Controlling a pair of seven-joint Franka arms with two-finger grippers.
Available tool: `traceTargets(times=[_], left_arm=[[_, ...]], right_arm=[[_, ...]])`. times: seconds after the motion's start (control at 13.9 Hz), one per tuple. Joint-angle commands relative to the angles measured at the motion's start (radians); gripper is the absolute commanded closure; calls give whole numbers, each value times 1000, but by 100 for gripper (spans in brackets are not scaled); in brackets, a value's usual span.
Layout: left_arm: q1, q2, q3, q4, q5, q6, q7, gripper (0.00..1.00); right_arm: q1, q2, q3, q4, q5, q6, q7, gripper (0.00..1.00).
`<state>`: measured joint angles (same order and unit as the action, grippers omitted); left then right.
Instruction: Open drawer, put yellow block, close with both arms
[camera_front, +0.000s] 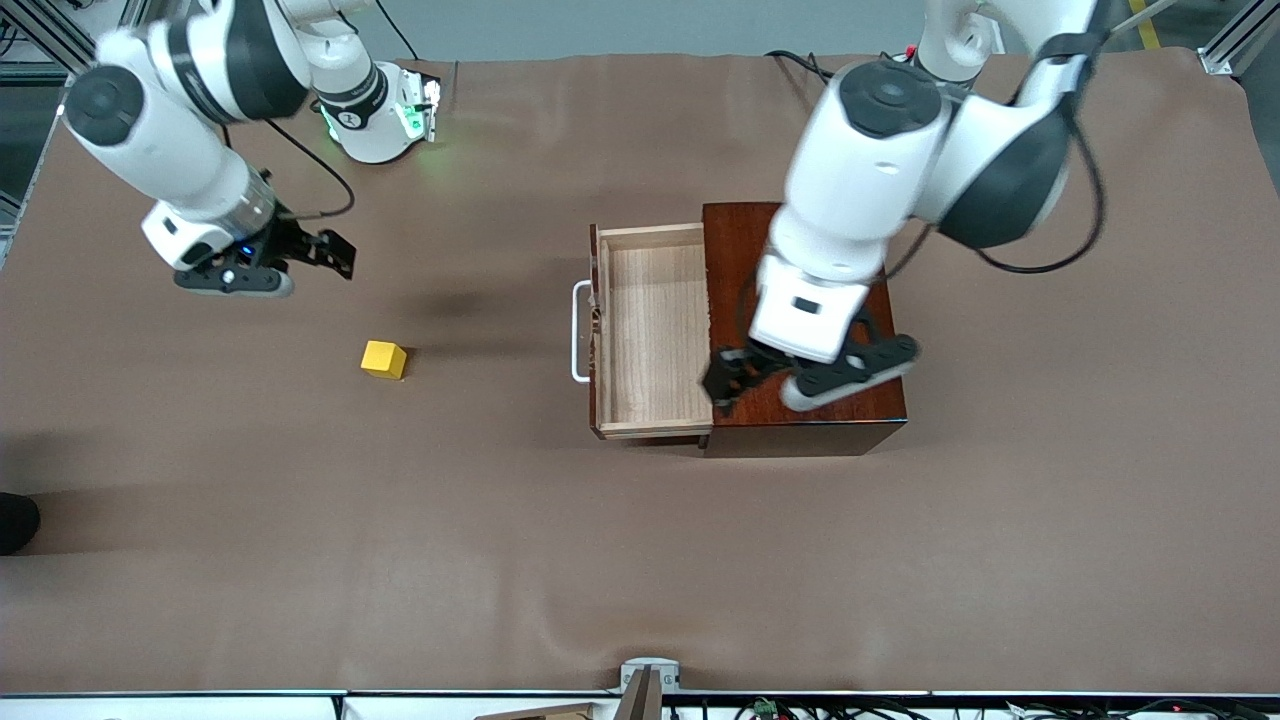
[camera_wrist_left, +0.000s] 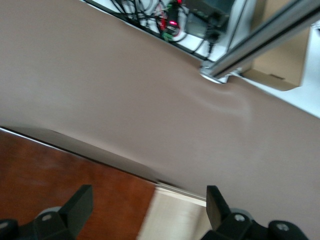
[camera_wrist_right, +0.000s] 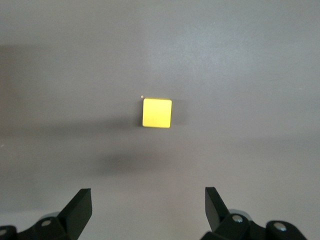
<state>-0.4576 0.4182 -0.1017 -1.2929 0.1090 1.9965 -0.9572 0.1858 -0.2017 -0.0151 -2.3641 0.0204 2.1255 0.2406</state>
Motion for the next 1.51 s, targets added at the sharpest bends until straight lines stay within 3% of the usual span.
traceTargets(times=[0.0, 0.5, 0.79, 0.86, 0.94, 1.01, 1.08, 1.22, 1.44], left_arm=[[68, -81, -10, -88, -17, -69, 112, 0], [292, -257, -10, -255, -18, -157, 389, 0], [385, -341, -10, -336, -31, -211, 621, 0], [410, -354, -10, -336, -49, -246, 684, 0], [434, -370, -10, -335, -70, -286, 754, 0], [453, -381, -10, -333, -89, -321, 812, 0], [458, -392, -10, -330, -92, -355, 851, 0], [456, -412, -10, -326, -92, -402, 868, 0], [458, -415, -1, -296, -91, -488, 1007, 0]], right_arm=[[-9, 124, -2, -23, 3, 143, 29, 0], [-37, 425, -2, -26, 32, 447, 42, 0], [-19, 507, 0, -18, 94, 491, 42, 0], [-11, 508, 0, -18, 98, 490, 42, 17], [-5, 508, 0, -17, 98, 488, 42, 52], [-6, 507, 0, -12, 98, 479, 42, 78], [-8, 498, 0, -7, 99, 465, 43, 95], [-11, 446, 0, 9, 99, 392, 49, 100], [-15, 280, -5, 104, 98, 94, 52, 100]])
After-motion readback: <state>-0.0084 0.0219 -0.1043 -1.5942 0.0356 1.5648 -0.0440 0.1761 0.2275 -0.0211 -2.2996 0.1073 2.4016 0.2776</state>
